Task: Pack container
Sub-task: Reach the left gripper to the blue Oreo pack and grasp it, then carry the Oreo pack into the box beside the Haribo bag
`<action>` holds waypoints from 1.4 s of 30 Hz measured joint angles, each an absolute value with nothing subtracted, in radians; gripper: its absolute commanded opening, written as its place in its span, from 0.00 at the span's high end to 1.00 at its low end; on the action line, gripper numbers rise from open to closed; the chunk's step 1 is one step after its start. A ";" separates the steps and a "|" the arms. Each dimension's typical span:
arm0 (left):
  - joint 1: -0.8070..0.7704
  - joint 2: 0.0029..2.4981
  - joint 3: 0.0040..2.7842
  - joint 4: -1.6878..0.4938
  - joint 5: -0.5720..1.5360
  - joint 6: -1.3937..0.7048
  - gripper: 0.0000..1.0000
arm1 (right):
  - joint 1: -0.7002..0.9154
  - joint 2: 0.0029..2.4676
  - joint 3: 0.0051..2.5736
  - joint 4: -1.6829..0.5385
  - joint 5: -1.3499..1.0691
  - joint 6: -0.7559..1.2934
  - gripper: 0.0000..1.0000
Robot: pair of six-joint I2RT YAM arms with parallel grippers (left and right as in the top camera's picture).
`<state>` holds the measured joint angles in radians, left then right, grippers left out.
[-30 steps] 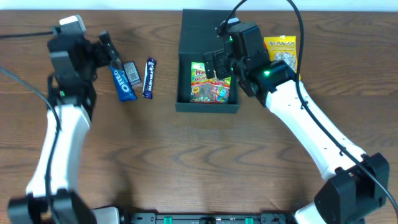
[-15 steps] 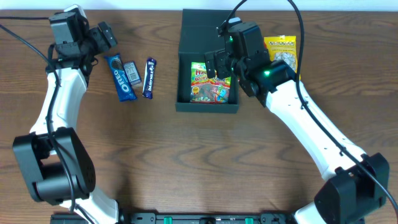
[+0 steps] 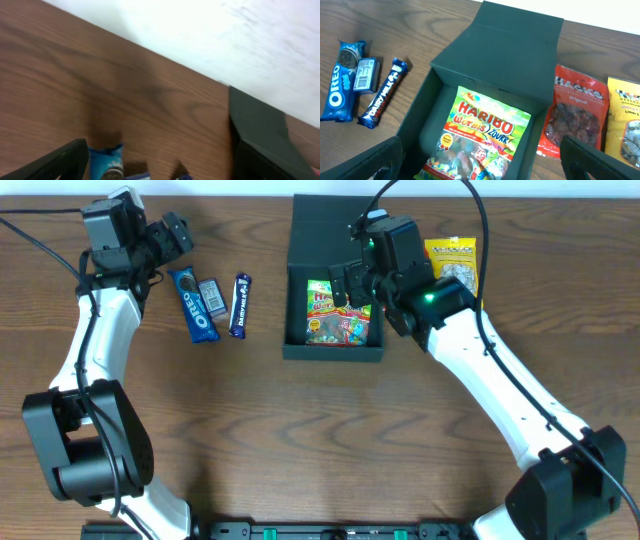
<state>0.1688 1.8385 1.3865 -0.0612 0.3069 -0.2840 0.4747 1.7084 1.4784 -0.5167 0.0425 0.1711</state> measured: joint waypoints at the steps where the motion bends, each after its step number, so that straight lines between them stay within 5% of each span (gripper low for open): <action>1: 0.168 1.839 1.386 -0.067 0.313 -0.279 0.05 | 0.475 1.708 1.478 -0.517 0.043 0.171 0.01; 14: 0.109 1.932 1.390 -0.187 0.096 -0.252 0.00 | 0.475 1.708 1.478 -0.523 0.043 0.171 0.01; 42: 0.061 2.102 1.390 -0.191 -0.095 -0.266 0.36 | 0.475 1.708 1.478 -0.574 0.043 0.171 0.01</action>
